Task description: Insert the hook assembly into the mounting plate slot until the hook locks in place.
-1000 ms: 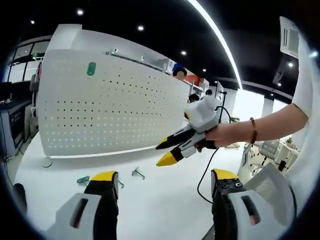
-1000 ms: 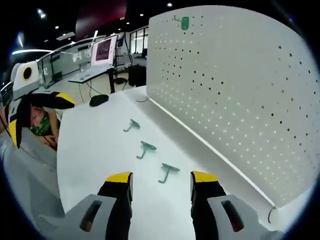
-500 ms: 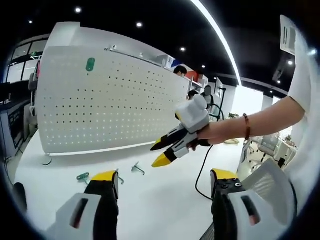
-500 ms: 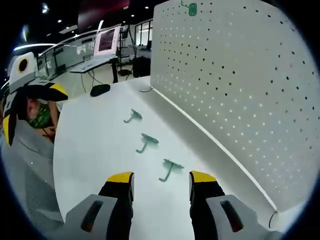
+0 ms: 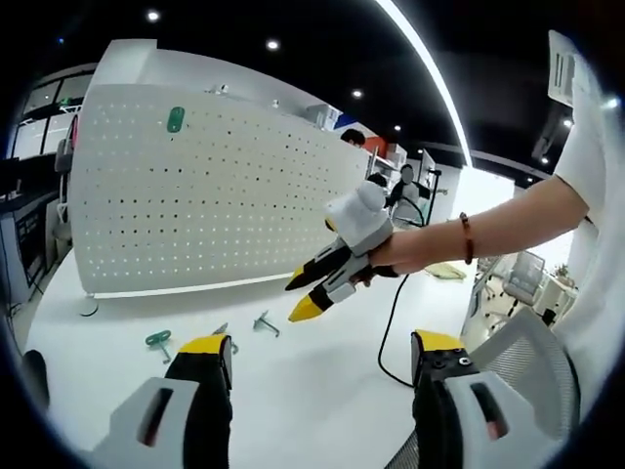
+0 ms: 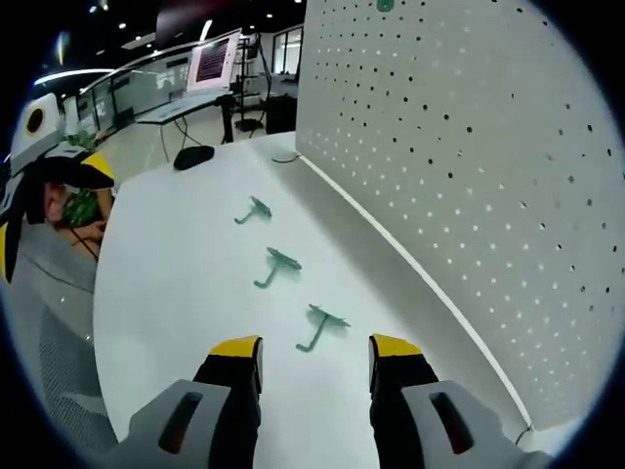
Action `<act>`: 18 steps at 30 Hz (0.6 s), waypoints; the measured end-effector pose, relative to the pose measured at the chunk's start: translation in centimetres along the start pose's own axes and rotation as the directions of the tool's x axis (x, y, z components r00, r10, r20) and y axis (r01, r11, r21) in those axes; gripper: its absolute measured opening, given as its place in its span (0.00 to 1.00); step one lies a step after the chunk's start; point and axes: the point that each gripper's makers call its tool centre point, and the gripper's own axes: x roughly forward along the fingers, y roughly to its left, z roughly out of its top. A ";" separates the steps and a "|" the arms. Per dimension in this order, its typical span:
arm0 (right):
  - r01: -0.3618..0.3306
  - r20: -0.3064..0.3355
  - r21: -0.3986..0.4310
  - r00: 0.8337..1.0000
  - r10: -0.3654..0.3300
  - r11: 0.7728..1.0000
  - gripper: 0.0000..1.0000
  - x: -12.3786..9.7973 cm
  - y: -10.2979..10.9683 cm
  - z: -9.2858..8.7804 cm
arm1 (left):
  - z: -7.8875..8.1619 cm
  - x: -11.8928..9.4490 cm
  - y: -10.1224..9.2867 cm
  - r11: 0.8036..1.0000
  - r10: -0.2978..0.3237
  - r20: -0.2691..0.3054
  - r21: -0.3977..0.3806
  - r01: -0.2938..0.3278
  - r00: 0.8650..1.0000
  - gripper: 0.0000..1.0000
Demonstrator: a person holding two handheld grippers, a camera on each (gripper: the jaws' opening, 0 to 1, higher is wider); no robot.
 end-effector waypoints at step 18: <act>-0.033 -0.069 -0.094 0.997 0.027 0.995 0.34 1.7 -0.8 -0.2 | -0.6 -0.6 0.5 1.000 0.024 -0.001 -0.021 -0.024 1.000 0.76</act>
